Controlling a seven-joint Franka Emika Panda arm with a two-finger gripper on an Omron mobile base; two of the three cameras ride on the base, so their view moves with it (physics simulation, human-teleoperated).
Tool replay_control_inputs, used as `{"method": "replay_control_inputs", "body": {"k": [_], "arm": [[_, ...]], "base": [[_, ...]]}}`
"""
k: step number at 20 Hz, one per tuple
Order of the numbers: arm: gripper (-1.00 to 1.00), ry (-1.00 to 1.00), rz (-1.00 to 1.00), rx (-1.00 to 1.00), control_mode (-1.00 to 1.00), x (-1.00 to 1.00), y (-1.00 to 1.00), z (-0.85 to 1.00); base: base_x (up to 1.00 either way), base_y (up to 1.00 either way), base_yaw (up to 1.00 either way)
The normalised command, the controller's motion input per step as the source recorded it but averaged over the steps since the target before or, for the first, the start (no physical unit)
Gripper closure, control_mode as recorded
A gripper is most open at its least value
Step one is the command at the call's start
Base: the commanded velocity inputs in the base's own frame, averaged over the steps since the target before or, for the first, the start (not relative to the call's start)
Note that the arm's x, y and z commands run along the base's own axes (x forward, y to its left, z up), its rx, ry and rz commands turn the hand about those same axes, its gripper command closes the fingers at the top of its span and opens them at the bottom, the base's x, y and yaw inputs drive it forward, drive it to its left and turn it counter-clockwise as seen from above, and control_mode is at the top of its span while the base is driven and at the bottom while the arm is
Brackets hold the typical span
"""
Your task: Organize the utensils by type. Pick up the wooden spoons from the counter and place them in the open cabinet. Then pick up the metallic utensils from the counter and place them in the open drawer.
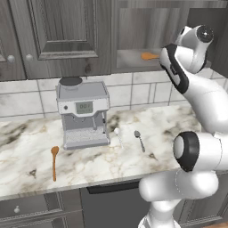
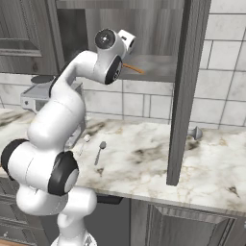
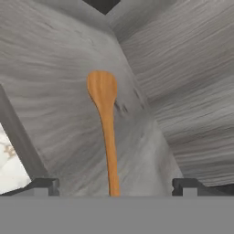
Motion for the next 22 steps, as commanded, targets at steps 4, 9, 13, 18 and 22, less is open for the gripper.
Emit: {"method": "replay_control_inputs", "body": {"k": [4,9,13,18,22], "arm": [[-1.0,0.0,0.0,0.0,-1.0,-0.95,0.11,0.0],[-1.0,0.01,0.0,0.02,-1.0,-1.0,0.12,0.0],[-1.0,0.1,-0.03,0.04,-1.0,-0.89,0.19,0.0],[-1.0,0.15,-0.01,0.04,-1.0,-0.78,0.23,0.0],[-1.0,0.16,0.0,0.03,-1.0,-0.66,0.24,0.0]], "base": [[0.0,0.0,0.0],[0.0,0.0,0.0],[0.0,0.0,0.0],[0.0,0.0,0.0],[0.0,0.0,0.0]]}}
